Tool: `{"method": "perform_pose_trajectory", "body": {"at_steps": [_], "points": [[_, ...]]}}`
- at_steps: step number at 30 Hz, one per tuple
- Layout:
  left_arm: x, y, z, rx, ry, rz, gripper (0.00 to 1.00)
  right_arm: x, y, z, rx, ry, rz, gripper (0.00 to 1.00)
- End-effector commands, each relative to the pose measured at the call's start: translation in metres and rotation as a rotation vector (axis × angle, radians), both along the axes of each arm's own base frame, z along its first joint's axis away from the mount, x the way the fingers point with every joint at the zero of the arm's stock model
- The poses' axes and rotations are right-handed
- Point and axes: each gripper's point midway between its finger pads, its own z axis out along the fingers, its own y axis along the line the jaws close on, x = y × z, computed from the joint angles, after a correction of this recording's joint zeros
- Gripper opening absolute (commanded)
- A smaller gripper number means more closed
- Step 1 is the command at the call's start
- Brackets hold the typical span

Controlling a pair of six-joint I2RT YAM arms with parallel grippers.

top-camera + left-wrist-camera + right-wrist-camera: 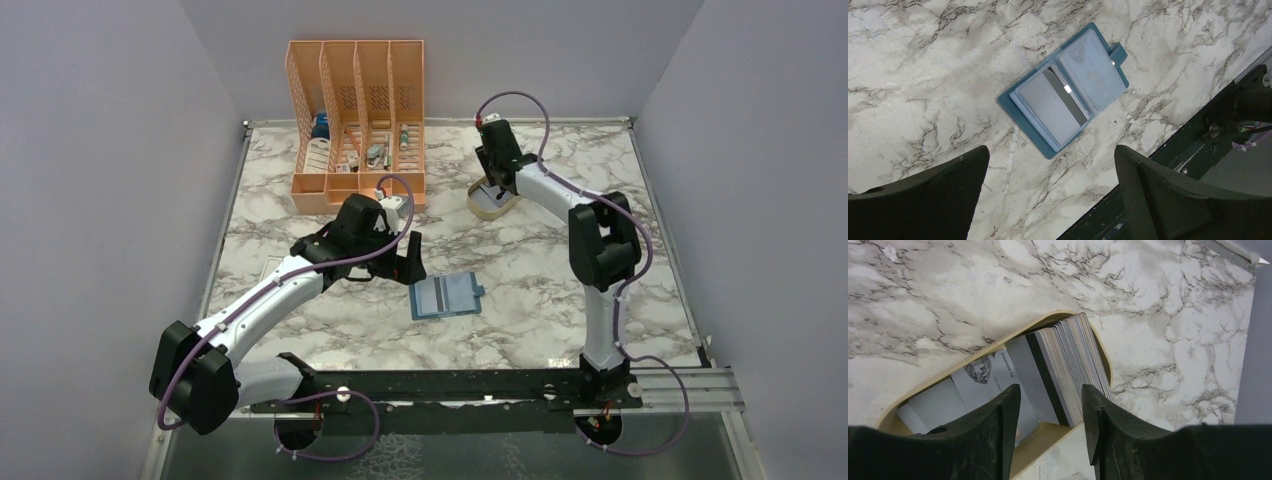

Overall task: Put the credit cards into the card holder
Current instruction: Pick up the credit card from the storage box.

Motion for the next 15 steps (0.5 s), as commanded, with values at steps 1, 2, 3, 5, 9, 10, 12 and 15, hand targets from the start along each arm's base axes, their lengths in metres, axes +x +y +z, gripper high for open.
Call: {"method": "perform_pose_trajectory", "body": {"at_steps": [1, 2, 3, 5, 9, 10, 12, 15], "points": [[-0.003, 0.002, 0.000, 0.003, -0.005, -0.015, 0.99, 0.018, -0.009, -0.005, -0.111, -0.007, 0.002, 0.51], [-0.003, 0.003, -0.001, 0.006, -0.004, -0.010, 0.99, 0.021, -0.012, -0.008, -0.136, -0.004, -0.006, 0.53], [-0.003, 0.002, -0.001, 0.005, -0.004, -0.011, 0.99, 0.023, -0.015, -0.011, -0.159, 0.003, -0.015, 0.55], [-0.002, 0.002, 0.001, 0.003, -0.009, -0.015, 0.99, 0.026, -0.019, -0.016, -0.192, 0.012, -0.027, 0.55], [-0.003, 0.002, 0.001, 0.005, -0.012, -0.021, 0.99, 0.029, -0.022, -0.020, -0.225, 0.010, -0.032, 0.53], [-0.004, 0.002, 0.001, 0.004, -0.010, -0.023, 0.99, 0.030, -0.024, -0.021, -0.230, 0.008, -0.032, 0.52], [-0.005, 0.003, 0.000, 0.006, -0.008, -0.023, 0.99, 0.030, -0.027, -0.023, -0.249, 0.011, -0.036, 0.50], [-0.005, 0.003, 0.000, 0.005, -0.009, -0.026, 0.99, 0.028, -0.028, -0.021, -0.259, 0.015, -0.036, 0.46]]}}
